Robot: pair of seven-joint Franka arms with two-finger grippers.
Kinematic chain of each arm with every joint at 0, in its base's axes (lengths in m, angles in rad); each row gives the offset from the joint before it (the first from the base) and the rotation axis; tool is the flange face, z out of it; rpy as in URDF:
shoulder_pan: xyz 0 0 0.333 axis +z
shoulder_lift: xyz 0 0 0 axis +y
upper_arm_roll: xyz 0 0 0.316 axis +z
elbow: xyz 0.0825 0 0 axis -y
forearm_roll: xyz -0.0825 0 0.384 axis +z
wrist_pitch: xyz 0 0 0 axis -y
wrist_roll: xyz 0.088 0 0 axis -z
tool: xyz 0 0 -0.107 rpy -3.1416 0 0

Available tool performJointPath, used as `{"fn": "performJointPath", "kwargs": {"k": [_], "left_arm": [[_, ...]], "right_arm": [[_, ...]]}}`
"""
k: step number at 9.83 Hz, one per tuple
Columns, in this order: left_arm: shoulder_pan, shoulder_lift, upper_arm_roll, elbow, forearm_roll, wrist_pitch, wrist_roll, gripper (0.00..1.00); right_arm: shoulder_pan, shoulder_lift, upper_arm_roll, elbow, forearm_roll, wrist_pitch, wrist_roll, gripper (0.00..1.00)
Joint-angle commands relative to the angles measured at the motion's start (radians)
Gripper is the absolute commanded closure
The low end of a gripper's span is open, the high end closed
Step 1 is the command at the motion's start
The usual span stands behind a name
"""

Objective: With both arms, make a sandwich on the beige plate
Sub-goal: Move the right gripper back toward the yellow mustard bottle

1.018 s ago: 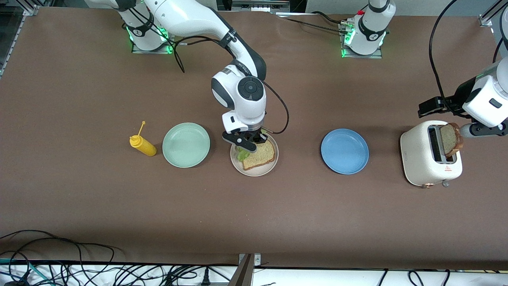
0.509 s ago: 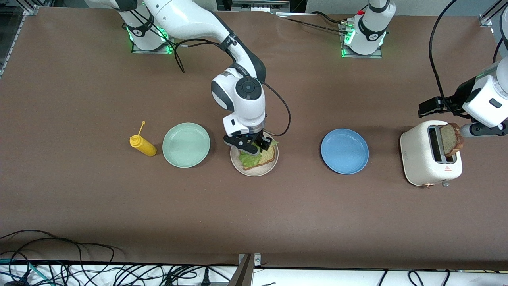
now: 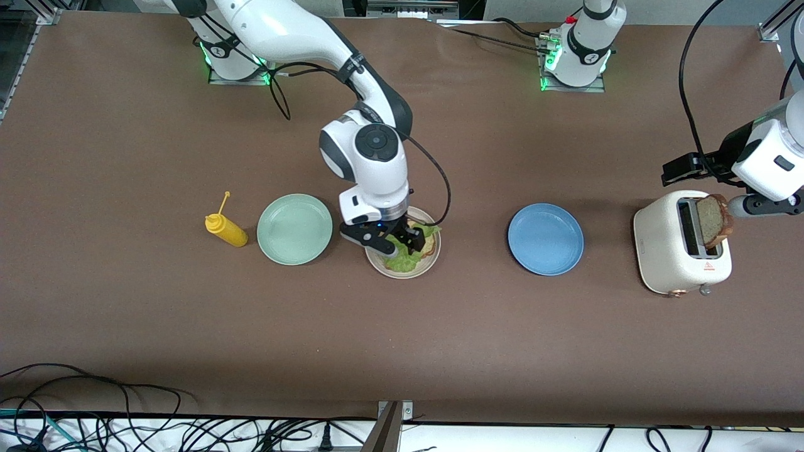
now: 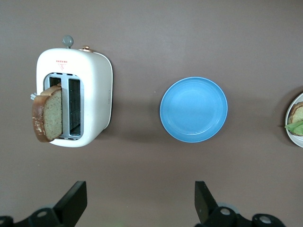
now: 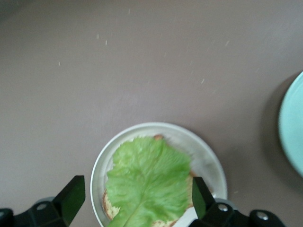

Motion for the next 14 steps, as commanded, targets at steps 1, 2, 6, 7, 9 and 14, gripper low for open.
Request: {"fn": "performJointPath", "kwargs": {"k": [1,2,6,7,9,14], "left_arm": [[-0.002,0.004,-0.002,0.023,-0.003,-0.02,0.005,0.0],[-0.002,0.004,-0.002,0.023,-0.003,-0.02,0.005,0.0],[-0.004,0.002,-0.012,0.025,-0.004,-0.02,0.001,0.0],[-0.004,-0.001,-0.012,0.023,-0.004,-0.03,0.002,0.0],[-0.005,-0.005,-0.018,0.023,-0.004,-0.055,-0.013,0.0],[-0.005,-0.007,-0.028,0.025,-0.006,-0.103,-0.029,0.0]], "right_arm": [[-0.07,-0.108,0.008,-0.012,0.029,-0.176,-0.209,0.0],[-0.09,-0.145,0.005,-0.016,0.042,-0.204,-0.282,0.0],[-0.193,-0.266,-0.057,-0.027,0.043,-0.473,-0.696,0.0],[-0.239,-0.307,-0.057,-0.049,0.045,-0.525,-0.791,0.0],[-0.341,-0.422,-0.057,-0.162,0.06,-0.56,-0.972,0.0],[-0.634,-0.734,-0.11,-0.738,0.209,-0.287,-1.62,0.0]]}}
